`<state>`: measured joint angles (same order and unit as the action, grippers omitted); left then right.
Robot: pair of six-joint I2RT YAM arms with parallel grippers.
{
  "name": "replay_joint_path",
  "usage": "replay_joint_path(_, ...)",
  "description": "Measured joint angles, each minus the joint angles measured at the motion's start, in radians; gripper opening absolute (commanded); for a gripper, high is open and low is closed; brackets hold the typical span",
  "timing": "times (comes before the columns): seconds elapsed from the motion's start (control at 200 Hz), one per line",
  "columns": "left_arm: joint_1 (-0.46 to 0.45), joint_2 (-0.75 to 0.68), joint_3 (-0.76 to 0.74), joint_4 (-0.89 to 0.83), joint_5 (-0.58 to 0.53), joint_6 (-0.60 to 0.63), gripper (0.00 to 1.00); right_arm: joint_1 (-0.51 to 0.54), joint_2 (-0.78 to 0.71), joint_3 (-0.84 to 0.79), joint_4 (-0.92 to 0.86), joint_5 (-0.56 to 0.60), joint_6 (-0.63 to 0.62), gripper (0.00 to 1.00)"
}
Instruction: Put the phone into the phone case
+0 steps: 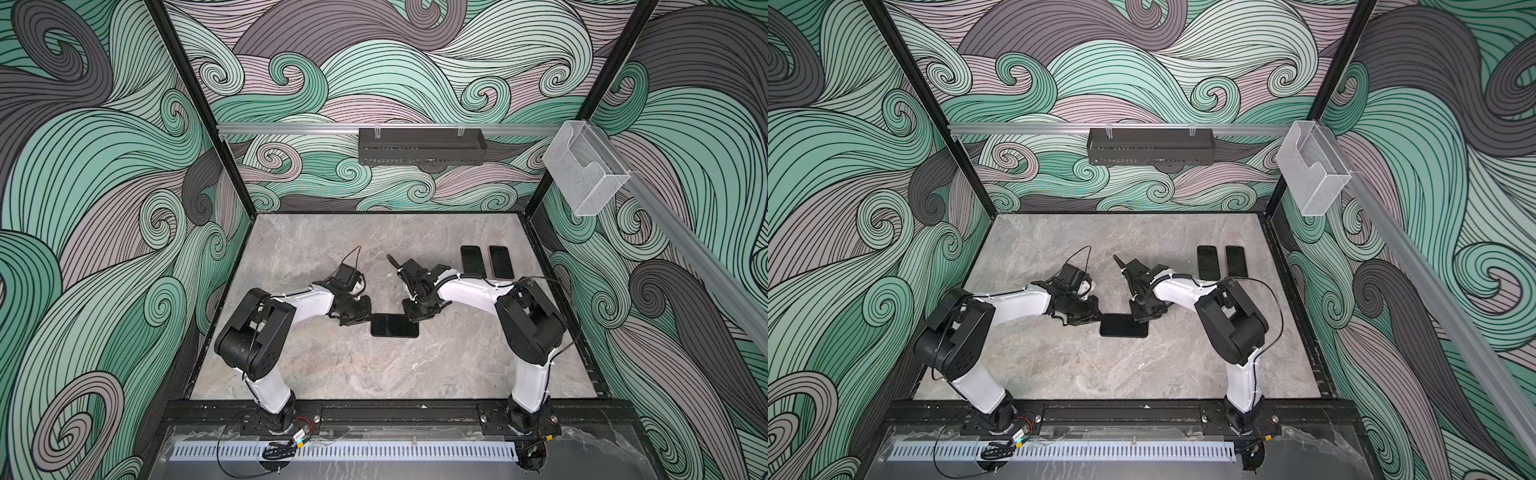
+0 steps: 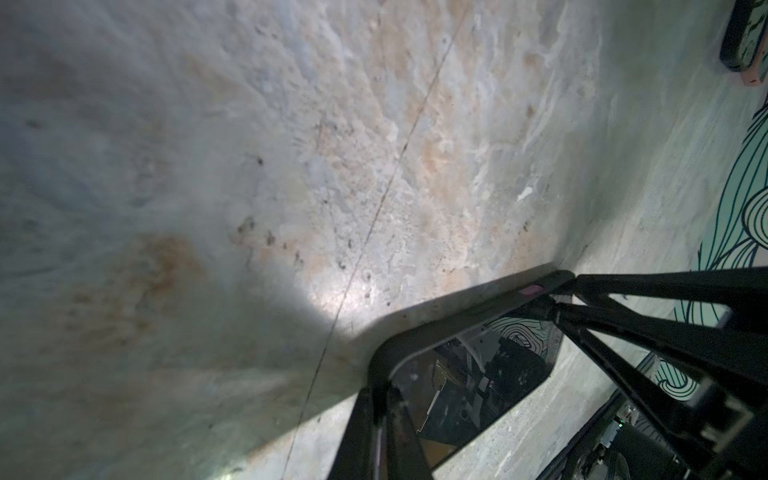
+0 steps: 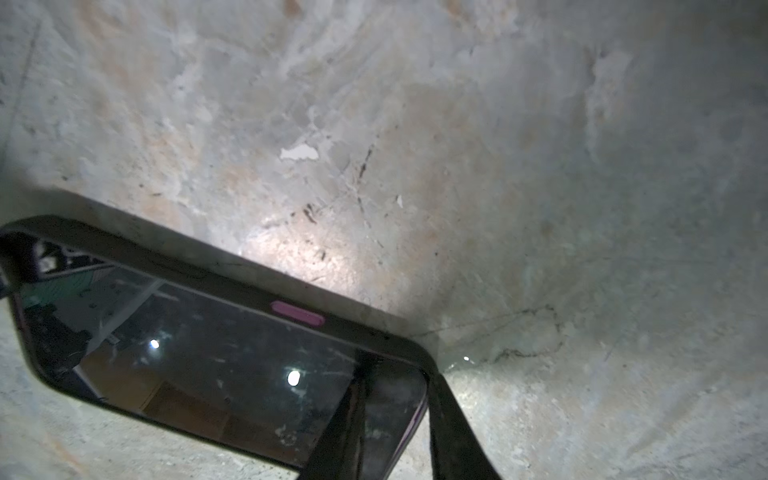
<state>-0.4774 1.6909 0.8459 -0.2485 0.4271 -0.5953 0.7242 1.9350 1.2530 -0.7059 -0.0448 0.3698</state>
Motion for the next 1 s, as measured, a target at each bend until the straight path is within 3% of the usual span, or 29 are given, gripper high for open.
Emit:
replay_joint_path(0.515, -0.001, -0.014, -0.026, 0.035, -0.001, -0.004, 0.1, -0.006, -0.026, 0.005, -0.022, -0.006, -0.055, 0.3)
replay_joint_path(0.72, -0.002, -0.02, -0.031, 0.033, -0.001, -0.008, 0.14, -0.029, -0.027, 0.004, -0.055, -0.049, -0.163, 0.56)
replay_joint_path(0.816, -0.009, -0.035, -0.039, 0.016, -0.014, -0.018, 0.18, -0.035, -0.028, 0.004, -0.07, -0.064, -0.245, 0.76)
replay_joint_path(0.876, -0.01, -0.054, -0.047, -0.006, -0.034, -0.027, 0.29, -0.036, -0.034, 0.004, -0.078, -0.069, -0.312, 0.98)
replay_joint_path(1.001, -0.011, -0.12, -0.06, -0.067, -0.093, -0.064, 0.59, -0.029, -0.077, 0.003, -0.079, -0.069, -0.446, 0.99)
